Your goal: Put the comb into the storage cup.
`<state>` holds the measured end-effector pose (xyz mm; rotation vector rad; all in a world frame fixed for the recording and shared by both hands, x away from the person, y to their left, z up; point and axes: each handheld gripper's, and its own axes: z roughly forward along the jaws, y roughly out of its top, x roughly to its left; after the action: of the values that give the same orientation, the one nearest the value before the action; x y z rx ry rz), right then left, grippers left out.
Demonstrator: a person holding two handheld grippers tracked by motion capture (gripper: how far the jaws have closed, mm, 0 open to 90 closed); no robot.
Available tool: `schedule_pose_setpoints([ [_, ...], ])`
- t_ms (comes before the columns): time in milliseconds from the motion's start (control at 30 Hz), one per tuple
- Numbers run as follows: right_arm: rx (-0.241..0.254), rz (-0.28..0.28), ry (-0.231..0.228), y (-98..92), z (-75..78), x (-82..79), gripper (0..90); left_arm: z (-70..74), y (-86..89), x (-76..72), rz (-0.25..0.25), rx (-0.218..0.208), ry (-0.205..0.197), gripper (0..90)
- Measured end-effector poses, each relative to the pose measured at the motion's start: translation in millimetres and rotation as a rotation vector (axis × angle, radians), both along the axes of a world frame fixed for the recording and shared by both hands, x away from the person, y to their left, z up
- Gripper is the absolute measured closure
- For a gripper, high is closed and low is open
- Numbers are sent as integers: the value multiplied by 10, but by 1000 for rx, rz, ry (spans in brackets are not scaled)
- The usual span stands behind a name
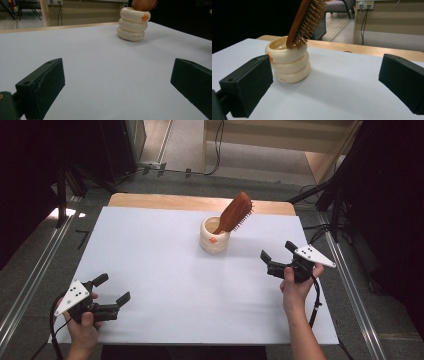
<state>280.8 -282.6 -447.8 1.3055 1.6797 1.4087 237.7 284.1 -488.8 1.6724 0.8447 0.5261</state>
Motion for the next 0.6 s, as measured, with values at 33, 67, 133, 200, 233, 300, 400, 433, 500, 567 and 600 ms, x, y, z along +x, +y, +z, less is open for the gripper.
schedule_pose_setpoints([
  [33, -3, -2, 2, -12, -11, -19, 0, 0, 0, 0, -1, 1, -1, 0],
  [67, 0, -4, 6, -23, -22, -41, 0, 0, -1, -1, -1, 2, 0, 0],
  [133, -6, -6, 2, -55, -49, -76, 0, 0, -2, -2, 0, 4, 0, 0],
  [200, -3, -14, 8, -84, -71, -119, 0, 0, -3, -2, 0, 5, 0, 0],
  [233, 1, -16, 9, -100, -81, -137, 0, 0, -4, -3, 1, 6, -1, 0],
  [300, 0, -22, 12, -131, -102, -172, 0, 1, -5, -3, 1, 7, -1, 0],
  [400, 2, -34, 17, -178, -133, -216, 0, 2, -7, -8, 2, 4, -4, 0],
  [433, 2, -34, 11, -193, -144, -233, 0, 2, -7, -9, 1, 5, -4, 0],
  [500, 4, -39, 17, -216, -164, -273, 0, 3, -9, -11, 2, 7, -4, 0],
  [567, -2, -41, 14, -247, -195, -306, 0, 2, -12, -11, 2, 9, -4, 0],
  [600, 0, -45, 18, -260, -208, -324, 0, 1, -12, -11, 2, 9, -4, 0],
])
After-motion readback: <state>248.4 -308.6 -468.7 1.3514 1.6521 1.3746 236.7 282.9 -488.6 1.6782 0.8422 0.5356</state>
